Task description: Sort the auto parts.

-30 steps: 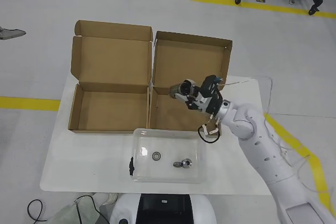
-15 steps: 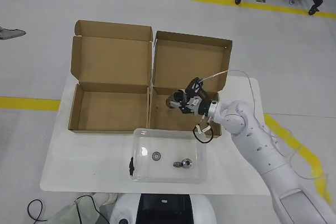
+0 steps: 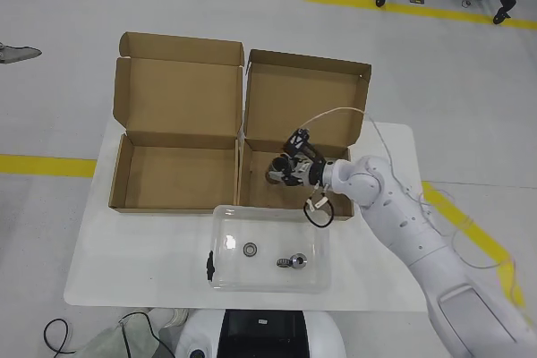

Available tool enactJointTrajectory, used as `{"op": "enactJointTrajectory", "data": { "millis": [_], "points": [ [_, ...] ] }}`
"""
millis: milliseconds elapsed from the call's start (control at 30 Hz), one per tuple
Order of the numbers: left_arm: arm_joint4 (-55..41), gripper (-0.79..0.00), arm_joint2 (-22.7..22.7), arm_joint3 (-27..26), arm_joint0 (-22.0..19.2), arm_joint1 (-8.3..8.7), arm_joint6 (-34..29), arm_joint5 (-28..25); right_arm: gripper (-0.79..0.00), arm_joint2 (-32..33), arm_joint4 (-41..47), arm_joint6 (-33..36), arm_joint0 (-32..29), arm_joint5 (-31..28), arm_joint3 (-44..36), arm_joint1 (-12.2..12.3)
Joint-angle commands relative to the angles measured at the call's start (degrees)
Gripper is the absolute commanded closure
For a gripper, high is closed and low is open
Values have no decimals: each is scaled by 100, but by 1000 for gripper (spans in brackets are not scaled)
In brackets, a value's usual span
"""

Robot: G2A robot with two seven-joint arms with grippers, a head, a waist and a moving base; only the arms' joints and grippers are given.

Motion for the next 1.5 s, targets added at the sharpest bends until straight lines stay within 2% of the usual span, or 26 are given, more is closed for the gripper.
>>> {"op": "enactJointTrajectory", "data": {
  "millis": [0, 433, 500, 567, 600, 633, 867, 1033, 1233, 1467],
  "points": [
    [0, -785, 0, 0, 0, 0, 0, 0, 0, -48, -44, 67, 15, 70, 33, -18],
    [0, -785, 0, 0, 0, 0, 0, 0, -15, -272, -266, 263, 131, 206, 178, -127],
    [0, -785, 0, 0, 0, 0, 0, 0, -351, -280, -302, 238, 144, 238, 206, -138],
    [0, -785, 0, 0, 0, 0, 0, 0, -600, -285, -311, 231, 150, 243, 223, -147],
    [0, -785, 0, 0, 0, 0, 0, 0, -683, -288, -316, 236, 153, 245, 235, -151],
    [0, -785, 0, 0, 0, 0, 0, 0, -708, -287, -322, 236, 155, 259, 244, -155],
    [0, -785, 0, 0, 0, 0, 0, 0, -754, -306, -375, 250, 160, 255, 201, -180],
    [0, -785, 0, 0, 0, 0, 0, 0, -745, -225, -477, 139, 111, 168, -32, -147],
    [0, -785, 0, 0, 0, 0, 0, 0, -785, 57, -857, -103, -133, -128, -727, 14],
    [0, -785, 0, 0, 0, 0, 0, 0, -785, 440, -1356, -159, -643, -927, -1830, 274]
  ]
}}
